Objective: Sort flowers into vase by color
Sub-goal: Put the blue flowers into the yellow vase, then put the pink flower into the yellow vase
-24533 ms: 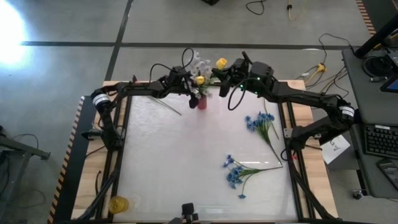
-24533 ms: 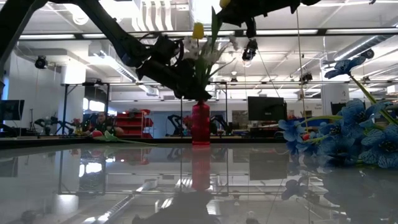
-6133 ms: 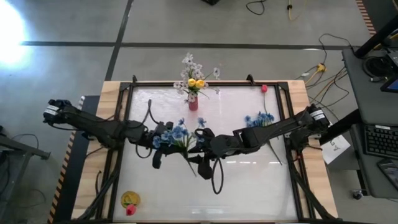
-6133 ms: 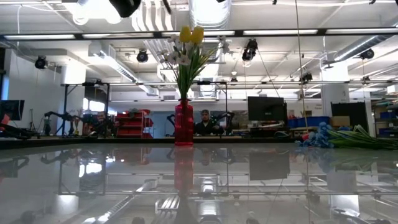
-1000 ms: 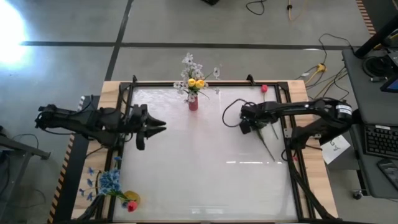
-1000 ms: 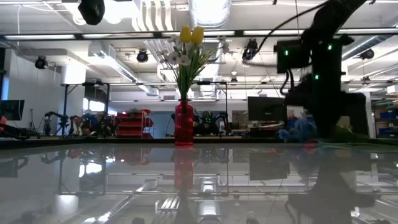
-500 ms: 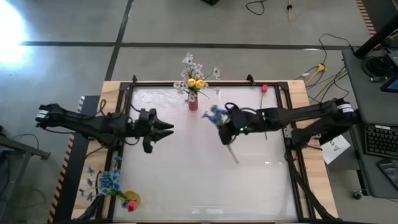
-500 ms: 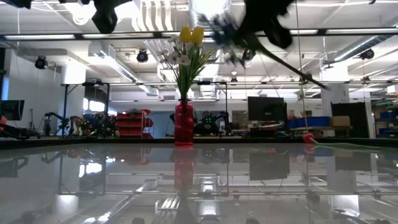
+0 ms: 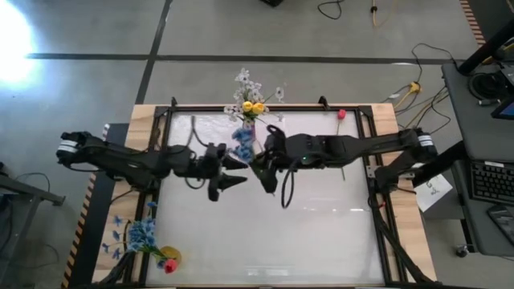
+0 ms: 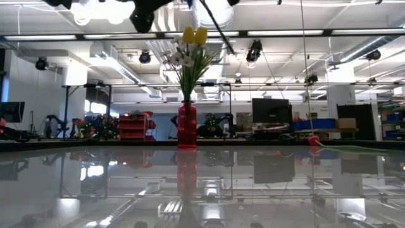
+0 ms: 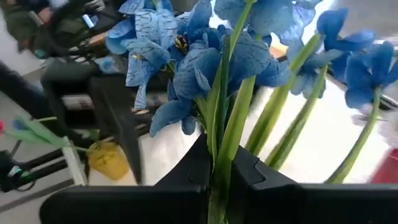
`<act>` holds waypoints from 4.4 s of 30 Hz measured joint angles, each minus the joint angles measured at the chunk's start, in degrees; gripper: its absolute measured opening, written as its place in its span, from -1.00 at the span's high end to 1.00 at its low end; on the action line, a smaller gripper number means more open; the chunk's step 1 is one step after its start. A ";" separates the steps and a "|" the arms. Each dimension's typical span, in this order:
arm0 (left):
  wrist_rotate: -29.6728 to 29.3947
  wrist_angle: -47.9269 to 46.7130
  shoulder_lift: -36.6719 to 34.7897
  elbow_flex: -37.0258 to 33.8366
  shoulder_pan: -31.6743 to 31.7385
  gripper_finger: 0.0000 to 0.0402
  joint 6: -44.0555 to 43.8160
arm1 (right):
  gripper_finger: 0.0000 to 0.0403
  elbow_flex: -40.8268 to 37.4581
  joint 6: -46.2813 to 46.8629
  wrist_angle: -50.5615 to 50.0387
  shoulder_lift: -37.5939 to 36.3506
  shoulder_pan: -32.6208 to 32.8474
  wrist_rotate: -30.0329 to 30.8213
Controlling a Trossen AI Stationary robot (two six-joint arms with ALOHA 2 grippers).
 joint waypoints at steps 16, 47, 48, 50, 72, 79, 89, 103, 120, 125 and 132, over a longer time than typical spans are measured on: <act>2.92 -5.34 6.75 8.77 1.71 0.43 3.62 | 0.91 2.58 -0.59 -0.26 1.76 1.71 -0.76; 14.96 -58.87 -19.07 17.35 -27.72 1.00 10.67 | -0.13 2.76 14.14 -17.93 -9.35 7.43 27.25; 13.97 -59.09 -19.56 16.38 -29.98 1.00 9.95 | -0.13 2.76 15.15 -18.49 -9.34 7.43 27.33; 11.06 -59.01 -20.21 14.89 -34.42 1.00 8.70 | -0.12 2.76 17.78 -19.45 -9.34 7.63 27.32; -0.25 -52.58 -16.58 6.65 -51.26 0.93 4.13 | -0.11 2.76 25.35 -19.78 -9.30 8.09 27.31; 0.10 -57.23 -16.32 8.18 -51.28 0.49 1.20 | -0.11 2.74 25.31 -22.72 -9.30 8.04 23.51; -0.33 -80.16 -15.97 20.65 -51.05 -0.18 -3.95 | -0.11 2.74 25.01 -27.93 -9.30 7.95 15.16; -21.17 -85.34 -18.78 28.18 -38.40 -0.15 -0.59 | -0.11 -12.79 49.97 -50.61 -10.23 7.65 16.60; -7.33 -41.22 -3.43 19.93 7.04 -0.04 9.06 | -0.11 -47.30 54.80 -48.90 -25.97 -2.21 11.26; -7.32 -36.05 2.66 19.89 10.28 -0.04 6.80 | -0.11 -54.13 53.53 -43.05 -28.46 -5.86 9.94; -7.77 -34.24 7.49 19.91 10.71 -0.04 -0.98 | 0.00 -60.61 50.77 -31.12 -26.44 -10.79 9.88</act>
